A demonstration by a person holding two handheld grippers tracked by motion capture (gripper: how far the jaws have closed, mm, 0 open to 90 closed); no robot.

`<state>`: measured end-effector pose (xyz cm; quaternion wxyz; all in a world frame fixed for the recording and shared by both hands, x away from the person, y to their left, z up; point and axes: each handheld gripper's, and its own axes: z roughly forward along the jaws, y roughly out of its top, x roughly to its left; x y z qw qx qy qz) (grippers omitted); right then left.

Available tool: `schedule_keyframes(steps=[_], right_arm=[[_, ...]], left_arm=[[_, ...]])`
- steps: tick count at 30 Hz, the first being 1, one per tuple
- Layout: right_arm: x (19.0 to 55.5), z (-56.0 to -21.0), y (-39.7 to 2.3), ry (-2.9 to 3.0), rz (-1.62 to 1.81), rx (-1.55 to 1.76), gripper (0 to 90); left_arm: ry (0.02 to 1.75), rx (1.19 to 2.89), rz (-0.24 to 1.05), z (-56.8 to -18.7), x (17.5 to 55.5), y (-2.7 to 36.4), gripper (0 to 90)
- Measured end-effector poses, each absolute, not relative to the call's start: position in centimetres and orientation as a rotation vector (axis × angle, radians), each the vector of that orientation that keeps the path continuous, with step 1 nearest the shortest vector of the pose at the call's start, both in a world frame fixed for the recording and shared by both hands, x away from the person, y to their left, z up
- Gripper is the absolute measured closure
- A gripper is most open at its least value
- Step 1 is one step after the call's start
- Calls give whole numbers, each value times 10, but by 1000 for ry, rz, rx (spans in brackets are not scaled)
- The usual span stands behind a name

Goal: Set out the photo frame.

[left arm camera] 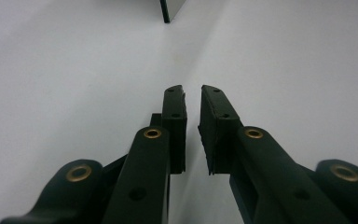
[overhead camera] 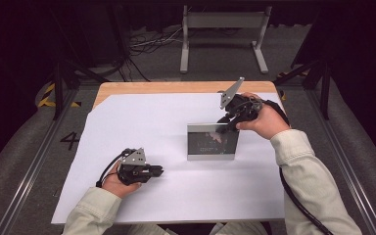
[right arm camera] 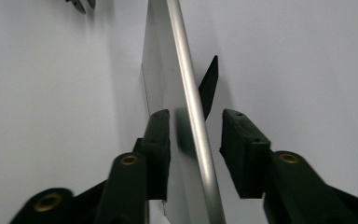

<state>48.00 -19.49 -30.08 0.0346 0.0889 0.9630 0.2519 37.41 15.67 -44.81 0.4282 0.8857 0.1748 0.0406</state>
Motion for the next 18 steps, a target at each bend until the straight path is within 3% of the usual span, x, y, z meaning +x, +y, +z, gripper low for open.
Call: schedule_keyframes(steps=[9,18], right_arm=[[477,-298,-201,2901,825,321,409],[467,-290,-218,2852,866,340,370]], left_arm=[[437,2210,98,-448,376,155,797],[453,2196,106,-446,377,161,773]])
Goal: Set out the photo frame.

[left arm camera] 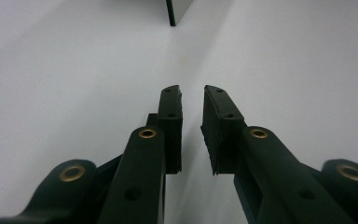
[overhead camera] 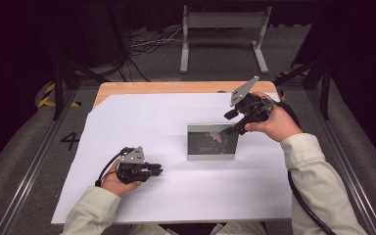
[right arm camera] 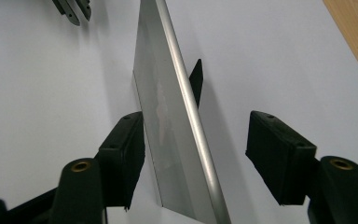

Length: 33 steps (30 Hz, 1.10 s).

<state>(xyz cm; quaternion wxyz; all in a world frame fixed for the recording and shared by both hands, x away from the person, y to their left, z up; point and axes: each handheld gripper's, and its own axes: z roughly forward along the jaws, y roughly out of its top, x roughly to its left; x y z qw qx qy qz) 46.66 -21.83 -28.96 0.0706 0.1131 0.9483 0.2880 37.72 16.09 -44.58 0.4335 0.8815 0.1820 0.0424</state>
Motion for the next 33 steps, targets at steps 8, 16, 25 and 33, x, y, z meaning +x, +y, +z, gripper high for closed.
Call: schedule_keyframes(steps=[8,16,25,33], right_arm=[[456,-282,-235,2792,906,373,313],[442,-278,-260,2735,960,423,294],[429,-287,-278,2667,1049,486,281],[418,-303,-294,2602,1133,550,269]], left_arm=[[464,2197,105,-446,379,161,752],[465,2190,107,-445,381,161,744],[466,2185,103,-444,382,159,733],[466,2187,100,-445,383,160,727]])
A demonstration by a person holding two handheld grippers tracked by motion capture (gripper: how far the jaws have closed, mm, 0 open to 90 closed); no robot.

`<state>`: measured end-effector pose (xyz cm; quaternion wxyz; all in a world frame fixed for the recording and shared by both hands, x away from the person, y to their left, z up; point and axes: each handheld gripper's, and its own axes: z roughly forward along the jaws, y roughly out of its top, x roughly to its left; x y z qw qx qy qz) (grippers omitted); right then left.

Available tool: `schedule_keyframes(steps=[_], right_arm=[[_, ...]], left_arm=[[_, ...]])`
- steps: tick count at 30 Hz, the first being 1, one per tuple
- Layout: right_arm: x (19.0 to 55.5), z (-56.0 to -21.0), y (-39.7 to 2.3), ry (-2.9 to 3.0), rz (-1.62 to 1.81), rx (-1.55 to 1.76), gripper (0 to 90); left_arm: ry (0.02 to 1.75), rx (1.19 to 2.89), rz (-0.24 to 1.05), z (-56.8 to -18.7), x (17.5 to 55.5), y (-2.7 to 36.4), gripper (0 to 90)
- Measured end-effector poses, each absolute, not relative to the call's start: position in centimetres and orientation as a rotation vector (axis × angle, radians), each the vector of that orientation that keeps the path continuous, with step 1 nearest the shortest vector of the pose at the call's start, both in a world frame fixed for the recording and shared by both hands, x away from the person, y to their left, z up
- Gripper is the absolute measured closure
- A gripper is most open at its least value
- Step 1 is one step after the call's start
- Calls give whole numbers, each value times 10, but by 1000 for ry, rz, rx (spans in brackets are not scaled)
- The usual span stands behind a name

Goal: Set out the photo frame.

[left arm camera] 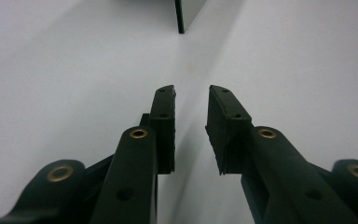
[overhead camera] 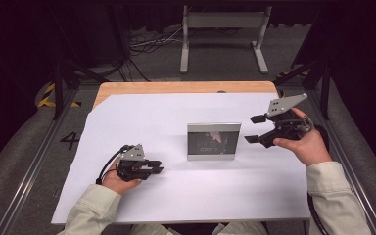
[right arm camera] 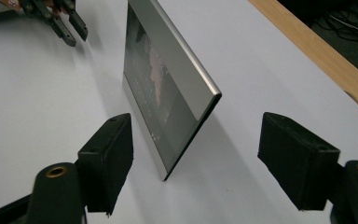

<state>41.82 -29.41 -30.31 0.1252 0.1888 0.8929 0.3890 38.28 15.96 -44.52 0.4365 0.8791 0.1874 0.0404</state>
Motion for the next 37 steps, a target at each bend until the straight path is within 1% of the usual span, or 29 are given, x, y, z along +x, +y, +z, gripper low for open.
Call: schedule_keyframes(steps=[12,23,30,37], right_arm=[[402,-331,-309,2509,1170,648,260],[388,-377,-322,2395,1232,783,254],[382,-402,-332,2413,1209,850,243],[380,-411,-337,2407,1213,878,243]], left_arm=[[485,2170,109,-445,383,161,720],[509,2154,123,-444,384,164,700],[537,2133,139,-444,385,166,675],[552,2121,150,-443,385,168,652]])
